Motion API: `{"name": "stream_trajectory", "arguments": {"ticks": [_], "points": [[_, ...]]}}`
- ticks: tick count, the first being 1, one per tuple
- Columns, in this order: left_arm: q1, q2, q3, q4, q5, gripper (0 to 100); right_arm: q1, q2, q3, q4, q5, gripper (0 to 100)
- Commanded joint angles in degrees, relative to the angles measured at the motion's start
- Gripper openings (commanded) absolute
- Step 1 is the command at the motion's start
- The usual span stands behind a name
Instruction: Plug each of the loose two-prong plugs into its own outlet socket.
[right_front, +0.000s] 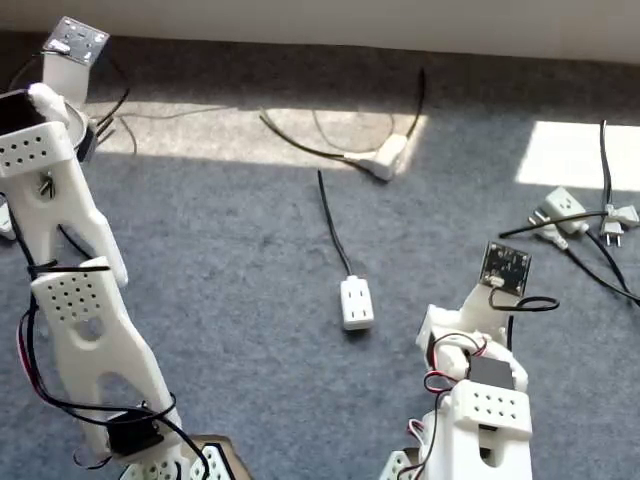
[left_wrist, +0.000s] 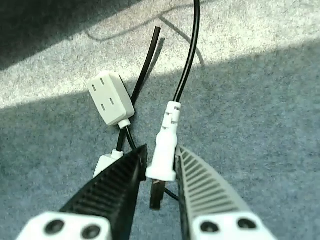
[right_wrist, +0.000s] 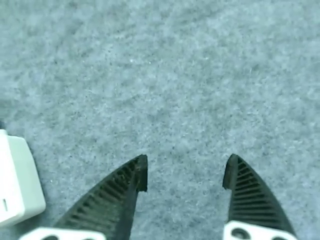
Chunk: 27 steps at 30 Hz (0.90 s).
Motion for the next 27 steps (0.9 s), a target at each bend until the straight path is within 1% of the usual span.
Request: {"name": "stream_trajectory", "arguments": {"ticks": [1,6,9,12,14,19,21,23,27], "points": [[-2.33,-11.91,15.69,0.88,0.53,3,0.04,-0.84,-0.13,-1.19,-0.7,25.0],[-1.45,-30.37,45.32,0.53,-2.11,3,0.04,-0.84,-0.13,-1.19,-0.7,25.0],[0.66,-40.92,61.05,-2.46,-3.34,3,0.04,-0.84,-0.13,-1.19,-0.7,25.0],[2.24,-51.12,77.05,-9.14,-3.43,3,0.04,-0.75,-0.13,-1.19,-0.7,25.0],[3.21,-57.01,88.84,-14.95,-4.75,3,0.04,-0.75,-0.13,-1.19,-0.7,25.0],[3.65,-66.59,116.26,-32.35,-8.88,3,0.04,-0.75,-0.13,-1.19,-0.7,25.0],[3.21,-67.65,123.74,-38.86,-10.02,3,0.04,-0.66,-0.13,-1.19,-0.7,25.0],[2.42,-67.65,128.66,-43.69,-10.81,3,0.04,-0.66,-0.13,-1.19,-0.7,25.0],[0.84,-67.65,132.88,-50.29,-10.9,3,0.04,-0.66,-0.13,-1.19,-0.7,25.0]]}}
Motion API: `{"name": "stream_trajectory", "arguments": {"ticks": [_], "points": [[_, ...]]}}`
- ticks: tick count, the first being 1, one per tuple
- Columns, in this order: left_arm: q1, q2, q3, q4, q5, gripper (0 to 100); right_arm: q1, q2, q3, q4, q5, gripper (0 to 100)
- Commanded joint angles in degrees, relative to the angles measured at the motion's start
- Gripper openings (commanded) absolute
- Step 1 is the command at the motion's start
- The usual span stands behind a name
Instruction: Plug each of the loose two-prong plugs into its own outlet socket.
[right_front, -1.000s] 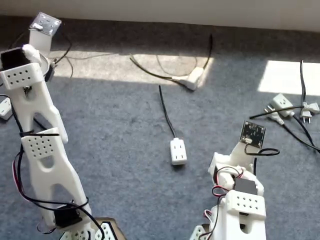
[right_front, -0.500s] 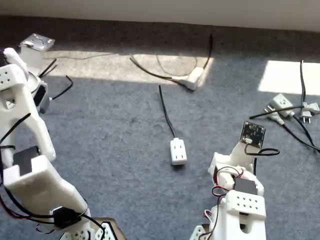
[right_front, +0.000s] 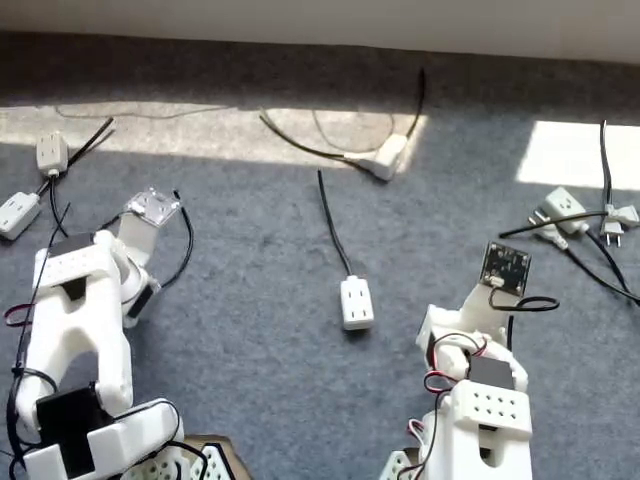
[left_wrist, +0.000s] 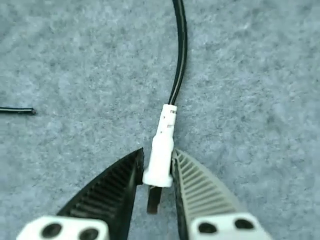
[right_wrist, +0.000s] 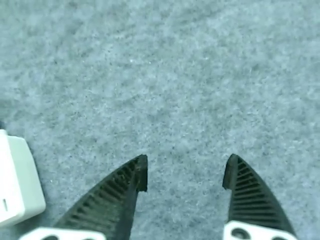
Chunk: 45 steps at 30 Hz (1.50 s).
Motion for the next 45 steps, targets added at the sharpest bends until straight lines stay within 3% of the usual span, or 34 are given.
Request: {"name": "stream_trajectory", "arguments": {"ticks": [1,8,14,28,32,38,45], "points": [[-1.63,-1.89,2.77,-5.8,-0.79,3,0.04,-0.66,-0.13,-1.19,-0.7,25.0],[-3.74,-1.89,3.21,-6.68,-6.07,4,0.04,-0.66,-0.13,-1.19,-0.7,25.0],[-5.93,-1.98,2.77,-6.95,-7.3,18,0.04,-0.66,-0.13,-1.19,-0.7,25.0],[0.4,-1.98,-1.19,-6.42,-7.3,14,0.04,-0.66,-0.13,-1.19,-0.7,25.0],[2.59,-1.98,-1.19,-2.81,-7.3,14,0.04,-0.75,-0.13,-1.19,-0.7,25.0],[2.42,-1.98,-1.36,-2.29,-7.38,14,0.04,-0.75,-0.13,-1.19,-0.7,25.0],[-0.13,-2.24,-2.33,-1.85,-12.75,14,0.04,-0.84,-0.13,-1.19,-0.7,25.0]]}}
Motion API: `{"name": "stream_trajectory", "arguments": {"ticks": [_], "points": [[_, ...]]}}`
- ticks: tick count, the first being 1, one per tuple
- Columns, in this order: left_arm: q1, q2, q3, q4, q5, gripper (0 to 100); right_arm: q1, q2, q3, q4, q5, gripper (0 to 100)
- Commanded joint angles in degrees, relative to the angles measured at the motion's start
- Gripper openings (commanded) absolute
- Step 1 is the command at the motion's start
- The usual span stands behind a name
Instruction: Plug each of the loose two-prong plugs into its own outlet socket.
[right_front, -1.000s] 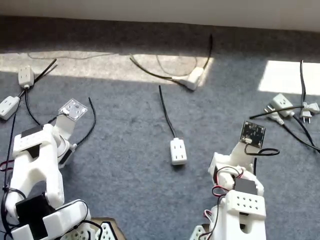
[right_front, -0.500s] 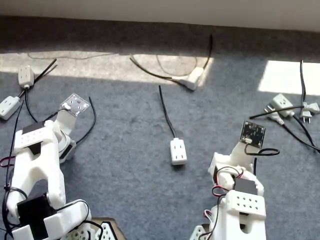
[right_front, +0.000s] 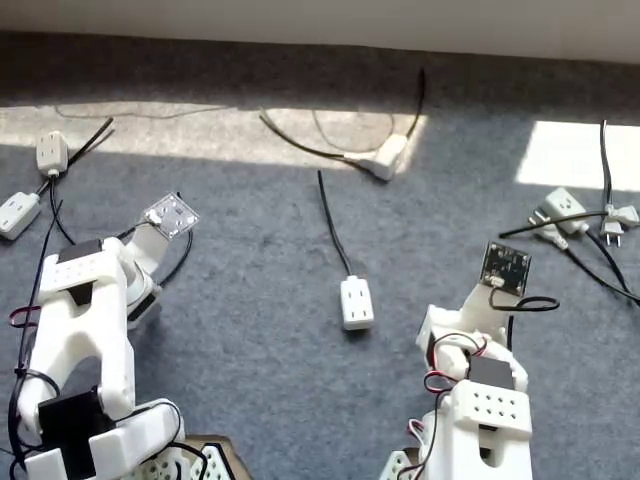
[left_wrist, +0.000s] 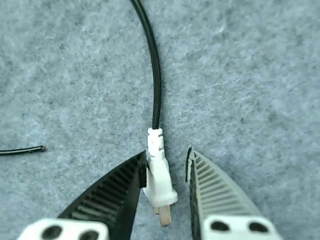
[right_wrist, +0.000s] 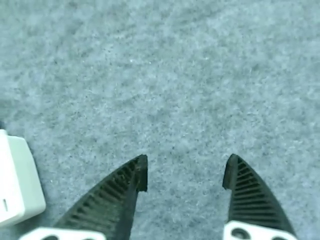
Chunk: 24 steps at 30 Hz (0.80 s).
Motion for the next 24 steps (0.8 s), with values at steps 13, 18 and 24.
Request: {"name": "stream_trajectory", "arguments": {"ticks": [13,18,24], "points": [[-4.53,-1.01,-3.65,0.79,-5.19,14,0.04,-0.84,-0.13,-1.19,-0.62,25.0],[-5.49,-1.01,-1.98,0.62,-5.27,14,0.04,-0.84,-0.13,-1.19,-0.62,25.0],[-6.46,-1.01,-0.66,0.62,-7.21,14,0.04,-0.84,-0.13,-1.19,-0.62,25.0]]}}
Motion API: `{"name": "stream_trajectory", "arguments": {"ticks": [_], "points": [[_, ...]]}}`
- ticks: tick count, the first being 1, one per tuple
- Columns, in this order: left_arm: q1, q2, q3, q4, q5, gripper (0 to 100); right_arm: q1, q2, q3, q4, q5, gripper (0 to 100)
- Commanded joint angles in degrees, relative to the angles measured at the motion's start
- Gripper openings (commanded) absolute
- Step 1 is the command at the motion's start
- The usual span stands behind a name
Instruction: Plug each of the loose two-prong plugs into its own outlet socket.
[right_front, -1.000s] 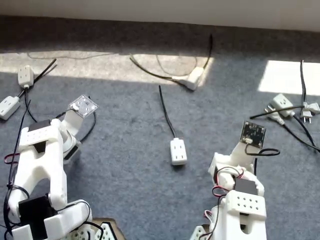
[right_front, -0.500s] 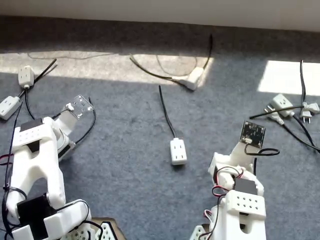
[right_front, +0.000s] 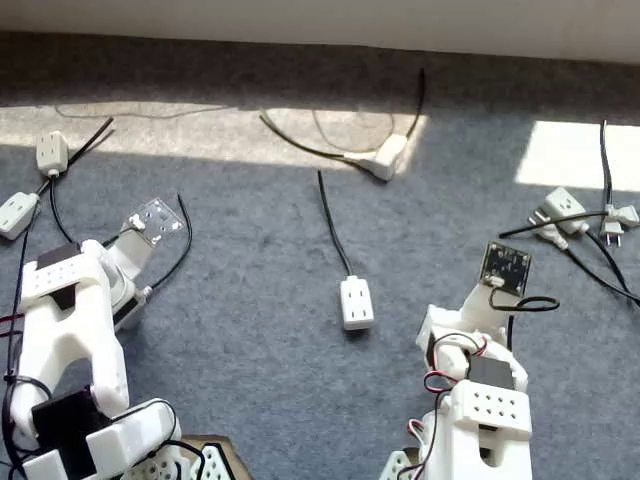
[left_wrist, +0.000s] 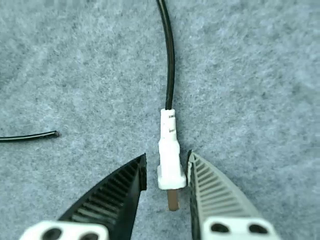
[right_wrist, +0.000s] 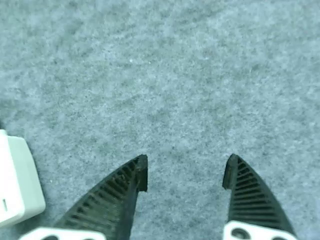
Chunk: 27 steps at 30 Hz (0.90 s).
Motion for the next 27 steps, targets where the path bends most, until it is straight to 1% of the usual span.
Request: {"name": "stream_trajectory", "arguments": {"ticks": [1,3,7,14,20,27], "points": [[-1.1,-1.01,-0.31,0.53,-0.97,14,0.04,-0.84,-0.13,-1.19,-0.62,25.0],[-1.19,-1.01,-0.4,0.53,-0.97,13,0.04,-0.84,-0.13,-1.19,-0.62,25.0],[-0.75,-1.01,-0.4,0.53,-0.97,5,0.04,-0.84,-0.13,-1.19,-0.62,25.0],[-0.57,-1.01,-0.4,0.44,-0.97,9,0.04,-0.84,-0.13,-1.19,-0.62,25.0],[-0.04,-1.01,-0.22,0.44,-0.97,15,0.04,-0.84,-0.13,-1.19,-0.62,25.0],[1.71,-1.01,-0.13,0.44,-0.53,15,0.04,-0.84,-0.13,-1.19,-0.62,25.0]]}}
